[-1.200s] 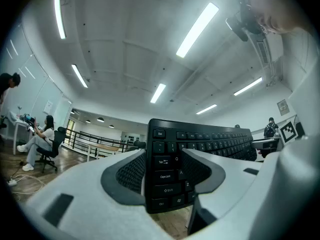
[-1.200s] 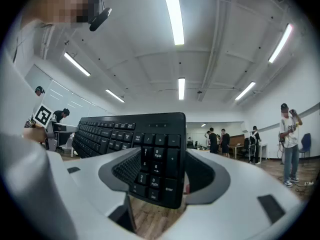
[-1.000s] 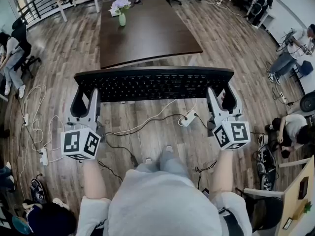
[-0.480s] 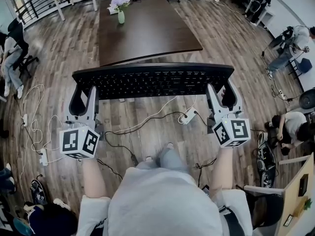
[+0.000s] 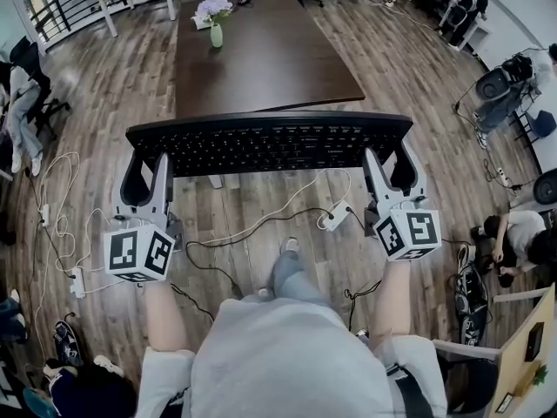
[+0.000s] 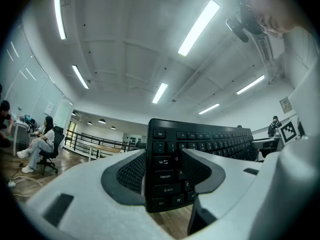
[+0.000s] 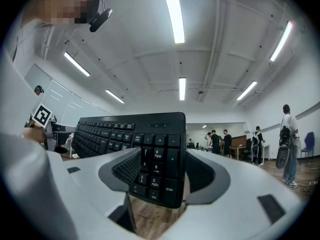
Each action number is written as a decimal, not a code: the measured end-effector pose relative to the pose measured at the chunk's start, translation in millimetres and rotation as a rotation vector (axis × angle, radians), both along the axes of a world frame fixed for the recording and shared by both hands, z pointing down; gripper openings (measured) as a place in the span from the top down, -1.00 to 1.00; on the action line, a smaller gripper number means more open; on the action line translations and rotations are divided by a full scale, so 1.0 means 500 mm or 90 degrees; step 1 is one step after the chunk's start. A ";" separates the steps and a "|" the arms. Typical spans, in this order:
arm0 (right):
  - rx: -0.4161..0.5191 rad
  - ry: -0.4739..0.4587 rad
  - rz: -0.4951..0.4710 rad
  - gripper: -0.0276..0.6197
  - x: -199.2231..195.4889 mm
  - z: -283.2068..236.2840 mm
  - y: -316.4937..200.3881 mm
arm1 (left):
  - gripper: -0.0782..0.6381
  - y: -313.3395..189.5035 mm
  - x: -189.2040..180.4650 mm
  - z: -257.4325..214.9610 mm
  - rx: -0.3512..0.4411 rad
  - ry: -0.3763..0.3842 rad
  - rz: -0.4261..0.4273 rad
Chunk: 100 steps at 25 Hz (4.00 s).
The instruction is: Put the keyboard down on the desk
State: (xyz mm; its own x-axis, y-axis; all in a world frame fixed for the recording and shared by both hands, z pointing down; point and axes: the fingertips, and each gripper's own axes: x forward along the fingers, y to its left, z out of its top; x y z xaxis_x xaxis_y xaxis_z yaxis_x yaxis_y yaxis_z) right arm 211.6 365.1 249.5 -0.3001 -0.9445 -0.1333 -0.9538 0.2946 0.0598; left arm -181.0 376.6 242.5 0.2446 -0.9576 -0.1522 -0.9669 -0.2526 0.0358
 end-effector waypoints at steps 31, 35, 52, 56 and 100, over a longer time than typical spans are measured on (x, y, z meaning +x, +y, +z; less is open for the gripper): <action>0.008 -0.013 -0.092 0.11 0.118 0.041 -0.490 | 0.21 -0.376 0.130 0.034 -0.008 -0.012 -0.097; 0.004 -0.021 -0.100 0.11 0.156 0.040 -0.555 | 0.21 -0.431 0.170 0.022 -0.009 -0.020 -0.105; -0.005 -0.014 -0.070 0.11 0.137 0.019 -0.774 | 0.21 -0.685 0.145 0.010 -0.014 -0.010 -0.076; -0.010 -0.012 -0.057 0.11 0.121 0.018 -0.843 | 0.21 -0.768 0.127 0.014 -0.023 -0.008 -0.065; -0.271 -0.009 -0.035 0.11 -0.121 0.345 -1.263 | 0.21 -1.217 -0.119 0.329 -0.265 -0.003 -0.048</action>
State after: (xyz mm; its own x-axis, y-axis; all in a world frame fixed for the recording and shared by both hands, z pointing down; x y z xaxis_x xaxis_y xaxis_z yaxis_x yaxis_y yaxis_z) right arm 151.3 -266.3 421.9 -0.3518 -0.8990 0.2608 -0.9361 0.3398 -0.0912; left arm -240.6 -231.9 406.8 0.1706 -0.9523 0.2531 -0.9826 -0.1454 0.1154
